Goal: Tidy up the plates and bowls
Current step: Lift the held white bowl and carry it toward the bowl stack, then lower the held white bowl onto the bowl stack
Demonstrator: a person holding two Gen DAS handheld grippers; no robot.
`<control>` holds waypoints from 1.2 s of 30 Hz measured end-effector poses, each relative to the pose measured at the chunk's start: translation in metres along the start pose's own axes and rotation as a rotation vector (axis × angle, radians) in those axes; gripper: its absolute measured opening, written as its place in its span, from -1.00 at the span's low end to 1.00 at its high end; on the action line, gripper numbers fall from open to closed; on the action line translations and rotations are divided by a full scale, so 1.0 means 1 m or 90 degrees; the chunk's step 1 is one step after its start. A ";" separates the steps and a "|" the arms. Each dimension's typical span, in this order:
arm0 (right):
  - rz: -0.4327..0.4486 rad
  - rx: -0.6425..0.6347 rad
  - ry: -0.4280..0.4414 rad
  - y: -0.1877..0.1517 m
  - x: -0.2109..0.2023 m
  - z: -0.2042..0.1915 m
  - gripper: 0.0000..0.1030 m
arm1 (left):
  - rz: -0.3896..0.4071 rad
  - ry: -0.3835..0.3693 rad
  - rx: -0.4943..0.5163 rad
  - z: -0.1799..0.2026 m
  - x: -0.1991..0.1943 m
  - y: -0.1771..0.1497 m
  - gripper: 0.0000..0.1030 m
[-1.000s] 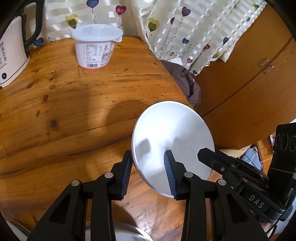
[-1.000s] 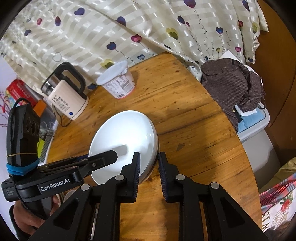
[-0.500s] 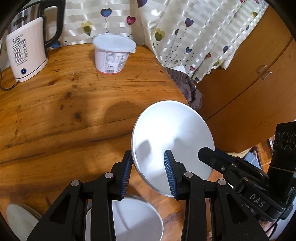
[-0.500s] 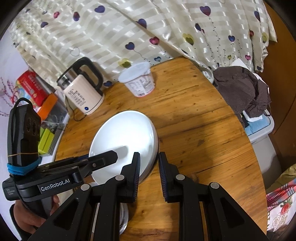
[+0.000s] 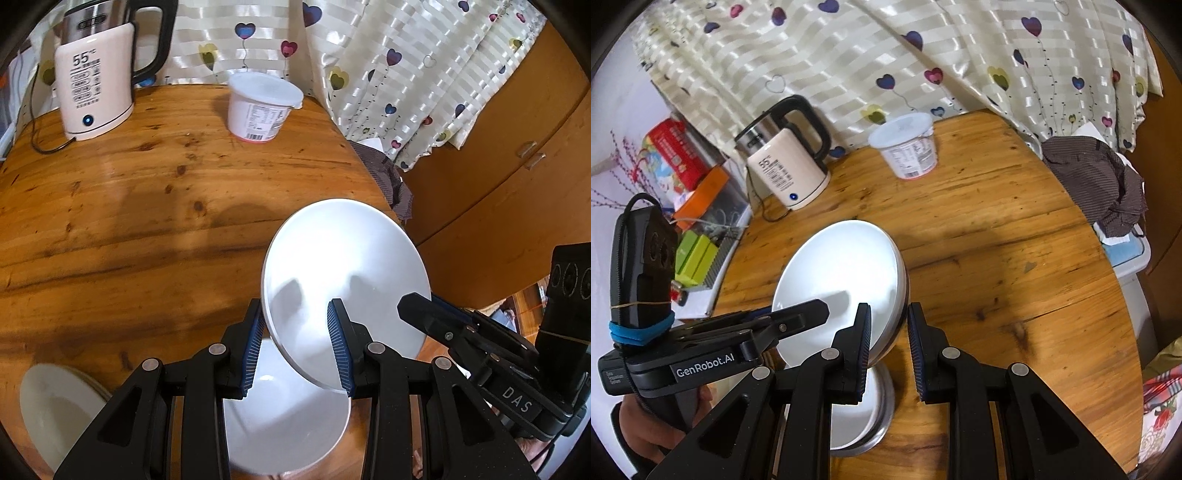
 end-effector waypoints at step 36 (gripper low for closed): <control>-0.052 -0.007 0.058 -0.056 0.008 -0.043 -0.61 | 0.002 0.053 -0.029 -0.044 -0.016 -0.056 -0.29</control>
Point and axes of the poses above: each gripper's, at about its wrist camera, not at the fingertips, and x roughly the way its jaws point, z to its right, y to its top, the point moved 10 cm from there along x, roughly the way its jaws point, and after that the axes turned 14 degrees about -x, right-handed, at the moved point
